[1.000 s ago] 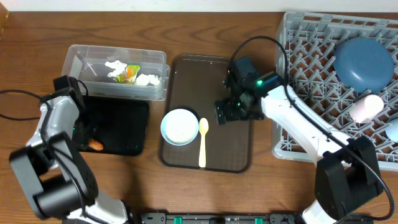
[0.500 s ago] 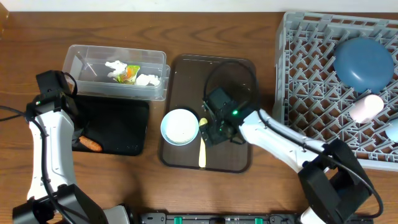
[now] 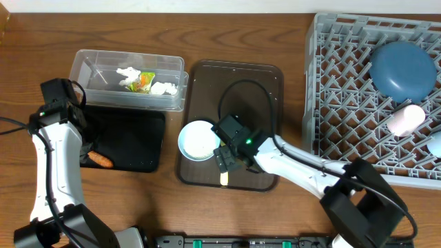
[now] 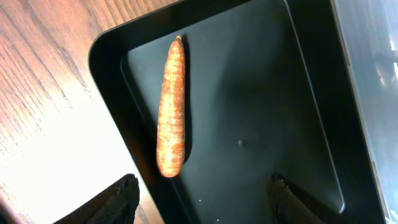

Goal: Sort waste into correct bins and load items into the dishwasher rack
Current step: 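Reach right gripper to yellow spoon and grasp it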

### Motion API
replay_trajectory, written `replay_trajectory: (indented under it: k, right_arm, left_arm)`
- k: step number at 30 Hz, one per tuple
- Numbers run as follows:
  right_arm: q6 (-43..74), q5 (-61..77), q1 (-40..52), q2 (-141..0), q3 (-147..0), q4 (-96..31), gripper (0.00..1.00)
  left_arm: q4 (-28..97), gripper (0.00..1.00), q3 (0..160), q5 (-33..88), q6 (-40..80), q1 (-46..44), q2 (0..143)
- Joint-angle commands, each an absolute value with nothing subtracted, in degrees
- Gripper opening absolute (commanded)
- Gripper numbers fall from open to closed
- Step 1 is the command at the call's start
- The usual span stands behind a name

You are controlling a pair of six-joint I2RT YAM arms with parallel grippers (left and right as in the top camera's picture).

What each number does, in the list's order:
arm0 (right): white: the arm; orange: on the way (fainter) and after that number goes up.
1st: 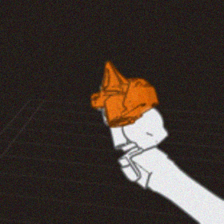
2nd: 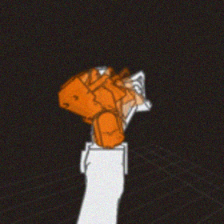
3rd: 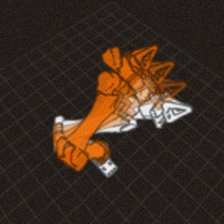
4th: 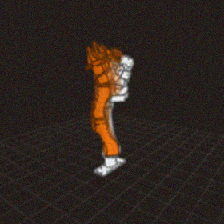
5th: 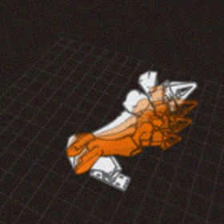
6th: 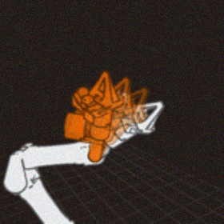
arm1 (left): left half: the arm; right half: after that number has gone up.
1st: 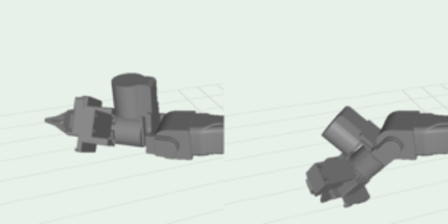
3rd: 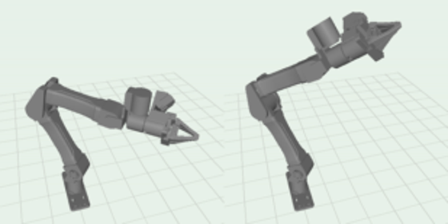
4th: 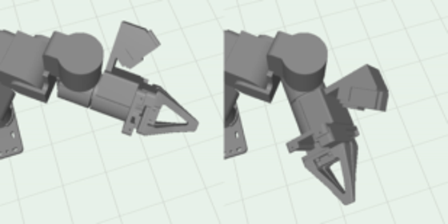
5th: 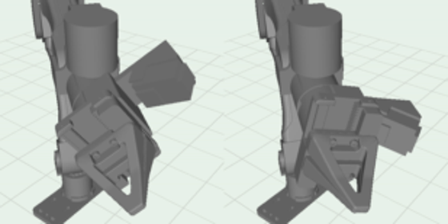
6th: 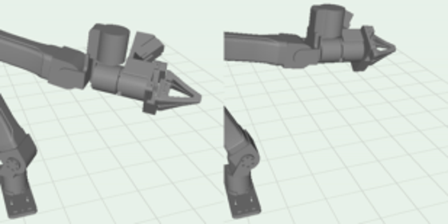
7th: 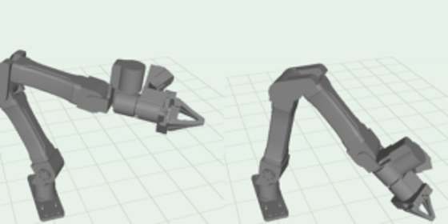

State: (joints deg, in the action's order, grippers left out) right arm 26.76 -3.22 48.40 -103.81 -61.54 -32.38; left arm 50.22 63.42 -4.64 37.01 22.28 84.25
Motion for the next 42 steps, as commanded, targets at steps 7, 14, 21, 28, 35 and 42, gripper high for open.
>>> replay_trajectory:
  k: [7,14,21,28,35,42]
  right_arm:
    - [28.36,-10.55,49.04,-106.87,-61.21,-33.23,0.85]
    - [29.34,-14.76,47.48,-106.83,-61.23,-35.35,0.6]
    - [29.32,-10.33,44.66,-106.83,-61.23,-36.6,0.34]
    - [29.1,-6.74,42.13,-106.83,-61.23,-36.91,0.24]
    - [29.1,-3.53,39.81,-106.83,-61.23,-37.54,0.09]
    - [29.08,-3.55,38.41,-106.69,-61.69,-37.58,0.01]
  left_arm:
    - [50.52,0.67,64.4,-4.89,35.99,22.04,84.12]
    - [50.52,0.67,64.4,-4.89,35.97,22.04,84.12]
    - [50.5,0.67,64.4,-4.89,35.99,22.04,84.12]
    - [50.52,0.67,64.36,-4.91,35.99,22.04,84.12]
    - [50.5,0.67,64.36,-4.91,35.99,22.04,84.12]
    - [50.52,0.68,64.36,-4.91,35.99,22.04,84.12]
